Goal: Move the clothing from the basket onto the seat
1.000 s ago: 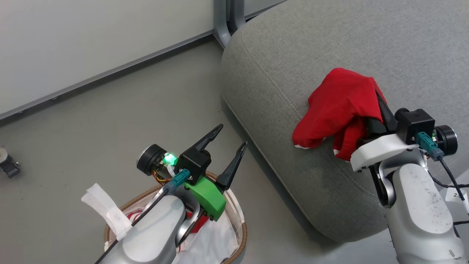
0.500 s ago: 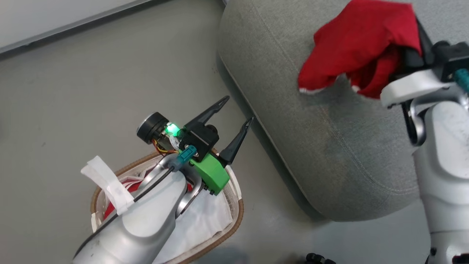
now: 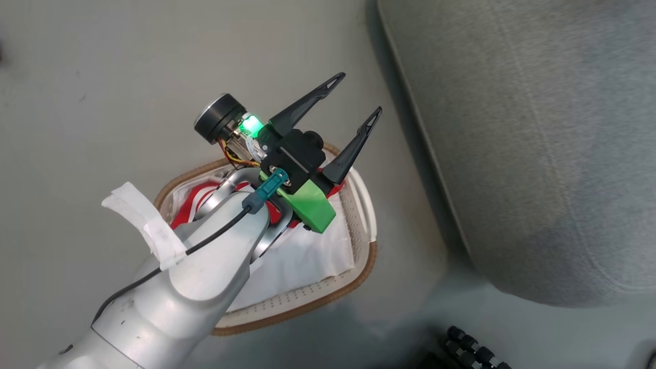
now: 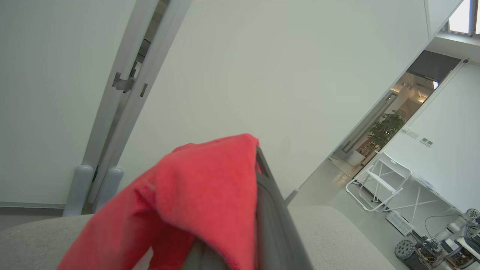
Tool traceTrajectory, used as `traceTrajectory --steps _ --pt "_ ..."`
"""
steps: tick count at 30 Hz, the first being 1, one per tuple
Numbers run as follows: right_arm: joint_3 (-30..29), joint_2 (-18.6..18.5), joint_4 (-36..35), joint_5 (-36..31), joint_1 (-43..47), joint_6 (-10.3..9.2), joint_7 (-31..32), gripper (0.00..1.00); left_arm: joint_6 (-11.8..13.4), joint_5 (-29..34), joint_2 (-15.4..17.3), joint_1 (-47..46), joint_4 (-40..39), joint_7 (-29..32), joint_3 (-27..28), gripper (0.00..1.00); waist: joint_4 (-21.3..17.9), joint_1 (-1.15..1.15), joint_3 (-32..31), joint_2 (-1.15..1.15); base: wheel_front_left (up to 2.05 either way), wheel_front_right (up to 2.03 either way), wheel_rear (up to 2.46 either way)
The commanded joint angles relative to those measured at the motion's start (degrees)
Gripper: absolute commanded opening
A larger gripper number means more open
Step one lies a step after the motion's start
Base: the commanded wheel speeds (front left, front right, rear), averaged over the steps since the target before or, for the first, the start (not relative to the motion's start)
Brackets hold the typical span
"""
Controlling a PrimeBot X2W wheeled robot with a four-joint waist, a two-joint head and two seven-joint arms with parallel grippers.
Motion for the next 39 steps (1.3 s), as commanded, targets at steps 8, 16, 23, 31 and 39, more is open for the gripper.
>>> traceTrajectory --steps 8,16,23,31,39 --pt "-5.28 -2.04 10.50 -3.52 -2.02 -0.08 -0.09 0.00 0.16 1.15 1.28 -1.99 -0.98 0.03 -0.20 1.00 7.17 -0.01 8.66 0.68 0.00 0.00 0.00" --pt "-7.30 1.06 12.89 -6.43 3.54 -0.08 -0.10 0.00 0.78 0.38 2.52 -0.62 -0.42 0.02 0.22 1.00 6.26 -0.01 8.58 0.68 0.00 0.00 0.00" --pt "-7.33 4.43 11.08 -5.27 8.80 -0.08 -0.11 1.00 1.38 -0.72 2.86 1.45 -0.32 0.03 1.30 1.00 4.74 -0.01 5.34 0.68 0.00 0.00 0.00" --pt "-4.76 7.78 7.58 -2.65 17.12 -0.08 -0.12 1.00 1.77 -1.97 2.35 5.60 -1.07 0.03 3.41 1.00 3.78 -0.01 -1.24 0.68 0.00 0.00 0.00" --pt "0.42 7.78 3.78 -0.85 21.71 -0.08 -0.12 1.00 2.23 -3.38 1.22 11.81 -1.81 0.02 7.96 1.00 5.08 -0.01 -10.48 0.68 0.00 0.00 0.00"
